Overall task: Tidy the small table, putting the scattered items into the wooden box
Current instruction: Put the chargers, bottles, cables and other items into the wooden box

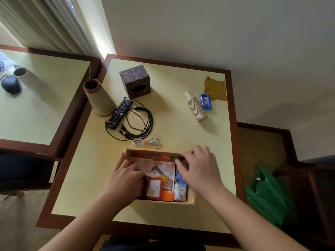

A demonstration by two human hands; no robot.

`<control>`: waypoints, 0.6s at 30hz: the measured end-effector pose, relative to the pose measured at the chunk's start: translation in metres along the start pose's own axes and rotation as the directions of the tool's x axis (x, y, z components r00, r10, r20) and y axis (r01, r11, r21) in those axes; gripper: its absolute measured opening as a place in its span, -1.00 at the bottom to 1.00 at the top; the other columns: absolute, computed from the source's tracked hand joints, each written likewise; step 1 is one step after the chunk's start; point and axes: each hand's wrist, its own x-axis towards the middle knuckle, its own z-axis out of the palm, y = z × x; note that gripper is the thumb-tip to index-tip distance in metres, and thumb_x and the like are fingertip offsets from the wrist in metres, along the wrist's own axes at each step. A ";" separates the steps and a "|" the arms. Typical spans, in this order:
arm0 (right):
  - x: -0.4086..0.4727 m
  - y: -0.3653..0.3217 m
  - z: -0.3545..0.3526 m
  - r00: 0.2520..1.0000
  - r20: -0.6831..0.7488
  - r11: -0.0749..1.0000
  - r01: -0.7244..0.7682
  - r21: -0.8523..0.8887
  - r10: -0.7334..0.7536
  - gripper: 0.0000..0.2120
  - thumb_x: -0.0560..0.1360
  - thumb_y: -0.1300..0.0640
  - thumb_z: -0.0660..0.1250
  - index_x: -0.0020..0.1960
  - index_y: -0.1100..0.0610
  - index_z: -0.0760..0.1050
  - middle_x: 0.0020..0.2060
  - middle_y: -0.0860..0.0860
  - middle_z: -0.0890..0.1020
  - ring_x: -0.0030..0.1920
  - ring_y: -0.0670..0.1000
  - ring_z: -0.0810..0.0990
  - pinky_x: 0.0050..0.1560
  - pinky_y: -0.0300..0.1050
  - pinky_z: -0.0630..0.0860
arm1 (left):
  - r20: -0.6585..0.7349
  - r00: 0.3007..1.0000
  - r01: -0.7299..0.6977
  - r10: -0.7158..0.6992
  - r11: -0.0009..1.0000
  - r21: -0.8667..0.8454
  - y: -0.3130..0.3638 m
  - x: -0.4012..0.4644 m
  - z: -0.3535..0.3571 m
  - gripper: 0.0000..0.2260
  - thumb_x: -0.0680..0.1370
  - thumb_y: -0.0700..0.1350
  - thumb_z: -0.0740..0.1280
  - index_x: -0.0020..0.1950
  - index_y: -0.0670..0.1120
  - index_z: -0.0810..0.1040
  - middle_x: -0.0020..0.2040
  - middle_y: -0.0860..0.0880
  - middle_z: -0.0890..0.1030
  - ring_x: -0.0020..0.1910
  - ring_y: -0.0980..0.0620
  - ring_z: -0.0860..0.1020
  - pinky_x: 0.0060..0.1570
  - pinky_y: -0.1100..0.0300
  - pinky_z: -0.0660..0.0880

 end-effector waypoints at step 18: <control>0.248 0.149 0.038 0.752 0.275 0.718 -0.656 0.232 0.599 -0.50 0.56 -0.14 0.40 0.36 0.16 0.52 0.22 0.17 0.65 0.18 0.25 0.63 0.02 -0.02 0.49 | -0.063 0.996 0.057 -0.065 0.992 -0.111 0.013 -0.001 0.005 -0.77 0.59 0.11 0.25 -0.02 0.10 0.69 0.00 0.13 0.69 0.19 0.01 0.59 0.62 -0.13 0.05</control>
